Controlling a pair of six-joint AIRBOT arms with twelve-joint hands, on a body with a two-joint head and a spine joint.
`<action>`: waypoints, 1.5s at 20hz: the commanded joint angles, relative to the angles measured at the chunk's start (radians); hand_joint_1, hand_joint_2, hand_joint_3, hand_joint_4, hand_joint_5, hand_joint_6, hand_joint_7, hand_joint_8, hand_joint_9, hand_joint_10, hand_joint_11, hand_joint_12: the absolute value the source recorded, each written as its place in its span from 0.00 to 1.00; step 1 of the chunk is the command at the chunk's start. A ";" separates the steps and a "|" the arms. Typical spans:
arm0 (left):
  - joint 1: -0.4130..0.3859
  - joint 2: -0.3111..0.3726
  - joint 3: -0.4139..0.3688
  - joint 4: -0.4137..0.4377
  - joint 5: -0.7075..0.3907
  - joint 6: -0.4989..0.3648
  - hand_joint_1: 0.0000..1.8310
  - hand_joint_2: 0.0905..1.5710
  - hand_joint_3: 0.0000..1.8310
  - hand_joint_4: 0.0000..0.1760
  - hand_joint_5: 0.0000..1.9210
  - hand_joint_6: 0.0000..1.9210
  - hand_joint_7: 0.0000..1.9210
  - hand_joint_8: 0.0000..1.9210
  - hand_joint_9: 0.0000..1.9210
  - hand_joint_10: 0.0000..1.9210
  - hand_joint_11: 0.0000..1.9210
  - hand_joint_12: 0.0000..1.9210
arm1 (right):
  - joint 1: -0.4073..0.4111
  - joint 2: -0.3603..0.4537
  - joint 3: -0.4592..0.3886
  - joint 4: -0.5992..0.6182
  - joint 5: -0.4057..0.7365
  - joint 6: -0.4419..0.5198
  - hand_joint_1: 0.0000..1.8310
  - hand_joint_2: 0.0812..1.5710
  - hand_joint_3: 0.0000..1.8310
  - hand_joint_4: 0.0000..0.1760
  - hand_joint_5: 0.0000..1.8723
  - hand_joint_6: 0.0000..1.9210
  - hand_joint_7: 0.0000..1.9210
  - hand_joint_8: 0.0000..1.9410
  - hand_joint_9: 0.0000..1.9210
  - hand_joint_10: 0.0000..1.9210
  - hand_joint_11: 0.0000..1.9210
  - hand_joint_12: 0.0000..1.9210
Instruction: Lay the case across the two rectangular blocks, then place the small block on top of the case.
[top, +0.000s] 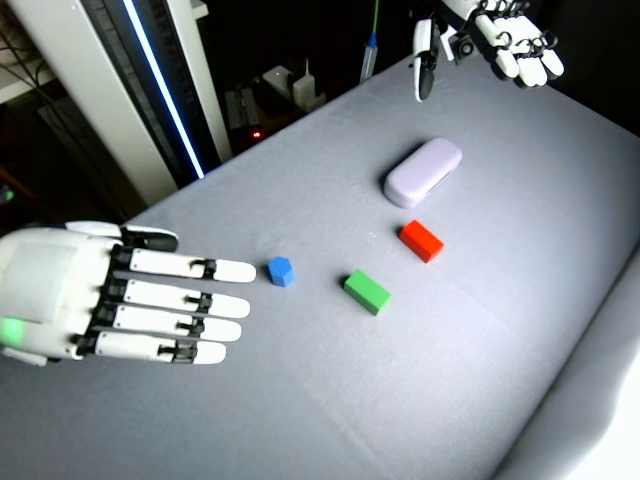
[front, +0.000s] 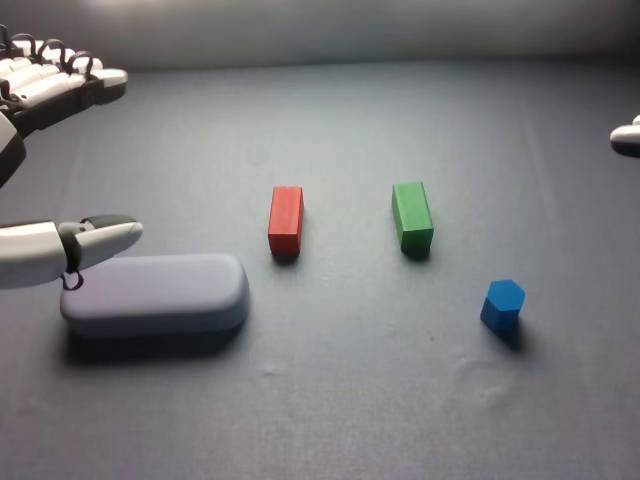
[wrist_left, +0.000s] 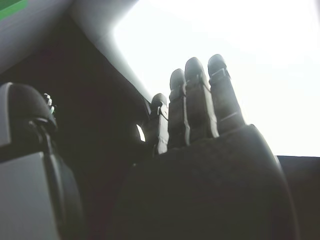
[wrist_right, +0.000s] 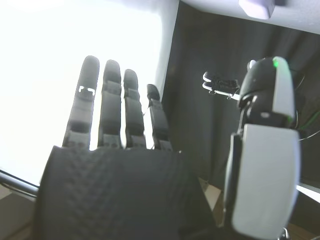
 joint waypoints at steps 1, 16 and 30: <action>-0.006 0.008 0.005 -0.002 -0.122 -0.001 0.31 0.62 0.01 0.00 0.20 0.00 0.17 0.00 0.13 0.01 0.00 0.24 | 0.013 0.006 -0.001 0.034 0.113 0.007 0.27 0.80 0.01 0.54 0.18 0.00 0.17 0.00 0.16 0.01 0.07 0.30; -0.065 -0.048 0.106 0.103 0.310 -0.013 0.43 0.45 0.00 0.60 0.02 0.00 0.05 0.00 0.10 0.00 0.00 0.40 | 0.013 -0.008 0.008 0.012 0.088 0.007 0.33 0.82 0.00 0.39 0.19 0.00 0.15 0.00 0.13 0.00 0.04 0.23; -0.179 -0.180 0.242 0.139 0.638 0.053 0.43 0.50 0.00 0.57 0.07 0.00 0.14 0.00 0.16 0.00 0.00 0.46 | 0.013 -0.011 0.008 0.004 0.076 0.008 0.33 0.82 0.00 0.29 0.20 0.00 0.14 0.00 0.11 0.00 0.03 0.18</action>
